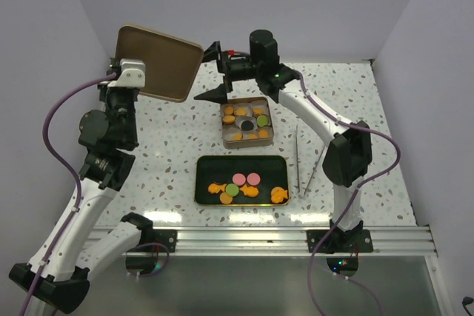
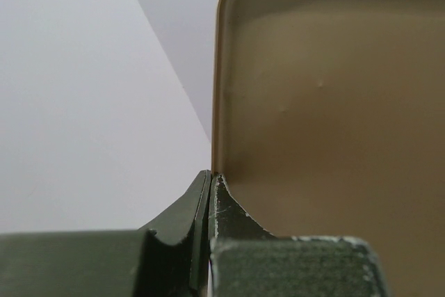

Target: Pack the cookies

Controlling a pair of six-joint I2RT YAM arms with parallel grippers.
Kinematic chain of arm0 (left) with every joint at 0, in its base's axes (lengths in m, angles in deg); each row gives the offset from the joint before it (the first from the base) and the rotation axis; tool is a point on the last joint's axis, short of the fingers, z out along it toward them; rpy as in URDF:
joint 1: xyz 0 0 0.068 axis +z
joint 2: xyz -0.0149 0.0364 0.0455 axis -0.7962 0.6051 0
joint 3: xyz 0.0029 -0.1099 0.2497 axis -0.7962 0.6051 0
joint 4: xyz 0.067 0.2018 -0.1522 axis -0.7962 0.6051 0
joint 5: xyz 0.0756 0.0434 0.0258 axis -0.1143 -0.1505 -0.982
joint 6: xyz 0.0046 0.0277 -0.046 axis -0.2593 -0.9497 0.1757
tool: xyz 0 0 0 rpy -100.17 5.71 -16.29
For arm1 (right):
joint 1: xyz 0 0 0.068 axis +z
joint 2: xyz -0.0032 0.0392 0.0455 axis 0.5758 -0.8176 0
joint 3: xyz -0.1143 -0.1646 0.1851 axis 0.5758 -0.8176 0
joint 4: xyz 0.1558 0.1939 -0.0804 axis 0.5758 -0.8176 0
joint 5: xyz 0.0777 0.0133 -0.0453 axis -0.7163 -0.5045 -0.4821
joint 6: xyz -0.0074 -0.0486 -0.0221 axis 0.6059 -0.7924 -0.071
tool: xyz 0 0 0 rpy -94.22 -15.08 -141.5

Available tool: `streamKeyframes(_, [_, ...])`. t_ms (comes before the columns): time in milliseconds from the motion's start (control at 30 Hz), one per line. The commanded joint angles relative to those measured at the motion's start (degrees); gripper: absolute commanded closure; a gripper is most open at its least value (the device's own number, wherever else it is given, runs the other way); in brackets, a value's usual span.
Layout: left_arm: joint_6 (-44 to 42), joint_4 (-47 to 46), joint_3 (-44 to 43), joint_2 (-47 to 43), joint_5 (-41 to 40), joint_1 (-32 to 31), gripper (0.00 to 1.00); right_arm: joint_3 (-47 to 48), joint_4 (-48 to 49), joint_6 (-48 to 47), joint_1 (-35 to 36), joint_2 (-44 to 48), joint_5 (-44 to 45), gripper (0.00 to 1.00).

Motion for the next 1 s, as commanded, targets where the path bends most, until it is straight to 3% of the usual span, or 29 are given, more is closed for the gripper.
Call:
streamKeyframes(0, [-1.07,-5.38,0.14,-0.37,-3.20,-0.98,1.00,-0.55,9.45,9.32,1.18,2.66,0.14,0.04])
streamKeyframes(333, [-0.01,-5.64,0.40,0.33,-5.93,-4.50,1.00,1.38,19.23,16.98,2.94,0.03,5.86,0.21])
streamKeyframes(500, [-0.80,-6.08,1.28,0.07,-6.63,-5.38,1.00,0.41,21.94,18.56,4.08,-0.32,7.35,0.44])
streamKeyframes(700, [0.33,-4.24,1.64,-0.20,-5.49,-5.73,1.00,-0.72,26.61,21.29,5.14,-1.12,10.16,0.62])
streamKeyframes(967, [3.59,0.42,3.48,-2.74,-4.17,-5.73,0.85,1.28,31.71,24.98,5.05,-3.75,16.93,0.78])
